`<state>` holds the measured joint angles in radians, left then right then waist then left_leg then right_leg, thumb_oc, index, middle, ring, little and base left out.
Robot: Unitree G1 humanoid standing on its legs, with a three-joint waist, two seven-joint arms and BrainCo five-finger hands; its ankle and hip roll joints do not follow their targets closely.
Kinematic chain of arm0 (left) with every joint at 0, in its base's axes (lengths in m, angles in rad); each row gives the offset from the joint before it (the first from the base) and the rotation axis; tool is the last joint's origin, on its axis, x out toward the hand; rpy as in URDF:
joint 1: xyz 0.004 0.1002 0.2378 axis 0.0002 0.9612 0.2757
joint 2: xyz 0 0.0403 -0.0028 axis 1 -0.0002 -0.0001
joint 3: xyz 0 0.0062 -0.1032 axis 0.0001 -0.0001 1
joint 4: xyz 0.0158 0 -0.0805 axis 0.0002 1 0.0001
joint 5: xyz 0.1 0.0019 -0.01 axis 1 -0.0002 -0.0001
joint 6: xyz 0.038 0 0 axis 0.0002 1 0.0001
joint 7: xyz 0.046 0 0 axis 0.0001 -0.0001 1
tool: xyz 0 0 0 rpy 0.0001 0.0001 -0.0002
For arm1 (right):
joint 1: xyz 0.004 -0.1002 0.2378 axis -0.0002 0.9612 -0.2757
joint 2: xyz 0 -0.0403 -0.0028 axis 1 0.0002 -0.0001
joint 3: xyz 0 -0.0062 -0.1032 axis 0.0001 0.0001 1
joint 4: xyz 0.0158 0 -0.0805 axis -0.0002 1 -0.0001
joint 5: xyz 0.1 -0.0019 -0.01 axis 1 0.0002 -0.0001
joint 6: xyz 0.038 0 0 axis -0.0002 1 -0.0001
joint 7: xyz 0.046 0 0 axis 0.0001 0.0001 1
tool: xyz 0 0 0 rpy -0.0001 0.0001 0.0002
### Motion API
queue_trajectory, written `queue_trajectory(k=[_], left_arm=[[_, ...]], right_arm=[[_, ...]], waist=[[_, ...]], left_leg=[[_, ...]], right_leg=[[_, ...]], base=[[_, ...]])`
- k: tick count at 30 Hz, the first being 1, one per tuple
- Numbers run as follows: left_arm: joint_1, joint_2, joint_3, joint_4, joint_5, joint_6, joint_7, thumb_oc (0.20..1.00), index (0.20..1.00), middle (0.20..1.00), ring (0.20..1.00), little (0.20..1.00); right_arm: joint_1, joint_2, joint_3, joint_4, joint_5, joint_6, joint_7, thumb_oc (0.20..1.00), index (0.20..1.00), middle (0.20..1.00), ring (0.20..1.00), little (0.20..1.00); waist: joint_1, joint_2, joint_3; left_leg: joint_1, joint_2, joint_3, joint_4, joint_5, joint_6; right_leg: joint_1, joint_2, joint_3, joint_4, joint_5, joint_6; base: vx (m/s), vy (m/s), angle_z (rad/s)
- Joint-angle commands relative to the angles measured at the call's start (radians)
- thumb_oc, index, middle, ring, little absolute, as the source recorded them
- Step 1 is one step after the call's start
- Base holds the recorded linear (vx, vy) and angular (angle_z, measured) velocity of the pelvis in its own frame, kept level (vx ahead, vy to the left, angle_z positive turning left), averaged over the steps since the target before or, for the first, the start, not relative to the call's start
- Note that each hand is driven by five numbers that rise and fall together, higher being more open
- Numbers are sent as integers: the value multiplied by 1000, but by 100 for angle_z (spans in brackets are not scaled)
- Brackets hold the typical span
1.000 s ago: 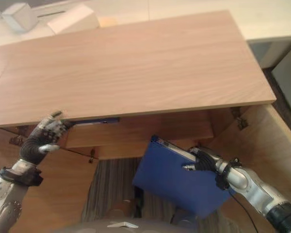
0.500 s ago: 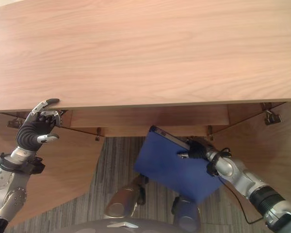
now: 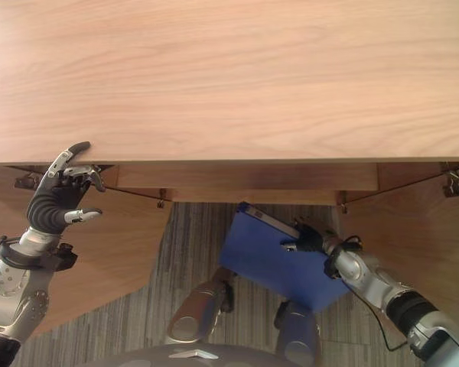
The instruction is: Put the empty folder in the office cabinet
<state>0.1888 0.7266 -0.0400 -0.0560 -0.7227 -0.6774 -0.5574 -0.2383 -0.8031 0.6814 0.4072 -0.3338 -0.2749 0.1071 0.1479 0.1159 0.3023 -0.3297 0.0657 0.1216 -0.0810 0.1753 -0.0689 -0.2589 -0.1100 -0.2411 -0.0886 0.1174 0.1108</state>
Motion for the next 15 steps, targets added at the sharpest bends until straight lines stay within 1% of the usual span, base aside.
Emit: queue_trajectory(k=[1,4,5,6,9,10,13,14,15], left_arm=[[182,47,-378,433,181,431,-35,881,881,881,881,881],[171,60,-394,424,192,425,-36,890,890,890,890,890],[144,110,-443,402,225,406,-44,906,906,906,906,906],[136,135,-462,391,234,398,-48,915,915,915,915,915],[138,151,-473,382,238,396,-52,915,915,915,915,915],[146,169,-472,382,259,391,-50,915,915,915,915,915],[147,152,-471,416,292,384,-31,928,928,928,928,928],[133,94,-470,505,340,377,14,1000,1000,1000,1000,1000],[133,94,-470,505,340,377,14,1000,1000,1000,1000,1000]], right_arm=[[-68,-22,41,-72,-10,-37,14,200,200,200,200,200],[-81,-17,48,-63,-8,-36,10,200,200,200,200,200],[-136,-8,58,-47,5,-32,-10,200,200,200,200,200],[-166,1,61,-39,18,-33,-23,200,200,200,200,200],[-184,4,67,-44,26,-33,-24,200,200,200,200,200],[-202,0,72,-54,33,-32,-27,200,200,200,200,200],[-206,13,63,-39,46,-26,-35,200,200,200,200,200],[-202,67,26,30,95,-11,-58,200,200,200,200,200],[-202,67,26,30,95,-11,-58,200,200,200,200,200]], waist=[[-20,-72,135],[-21,-70,138],[-22,-67,149],[-22,-64,159],[-21,-61,166],[-19,-56,173],[-17,-52,174],[-18,-48,173],[-18,-48,173]], left_leg=[[-29,65,-63,5,-7,-52],[-29,66,-64,4,-6,-54],[-29,74,-66,2,-4,-58],[-32,77,-67,2,0,-60],[-37,78,-66,1,4,-63],[-48,82,-68,-1,10,-67],[-58,81,-70,-4,16,-70],[-71,83,-74,-6,21,-74],[-71,83,-74,-6,21,-74]], right_leg=[[-31,-130,7,80,6,82],[-32,-128,6,82,4,81],[-36,-121,5,85,2,80],[-44,-117,5,90,2,79],[-50,-114,4,92,2,78],[-60,-112,-2,93,3,78],[-67,-110,-10,94,5,77],[-77,-108,-18,97,5,76],[-77,-108,-18,97,5,76]], base=[[-11,-12,7],[-21,-9,24],[-64,-38,13],[-64,-38,13],[-36,-22,2],[-31,-29,-1],[-40,-40,-4],[0,0,0],[-43,-32,5]])
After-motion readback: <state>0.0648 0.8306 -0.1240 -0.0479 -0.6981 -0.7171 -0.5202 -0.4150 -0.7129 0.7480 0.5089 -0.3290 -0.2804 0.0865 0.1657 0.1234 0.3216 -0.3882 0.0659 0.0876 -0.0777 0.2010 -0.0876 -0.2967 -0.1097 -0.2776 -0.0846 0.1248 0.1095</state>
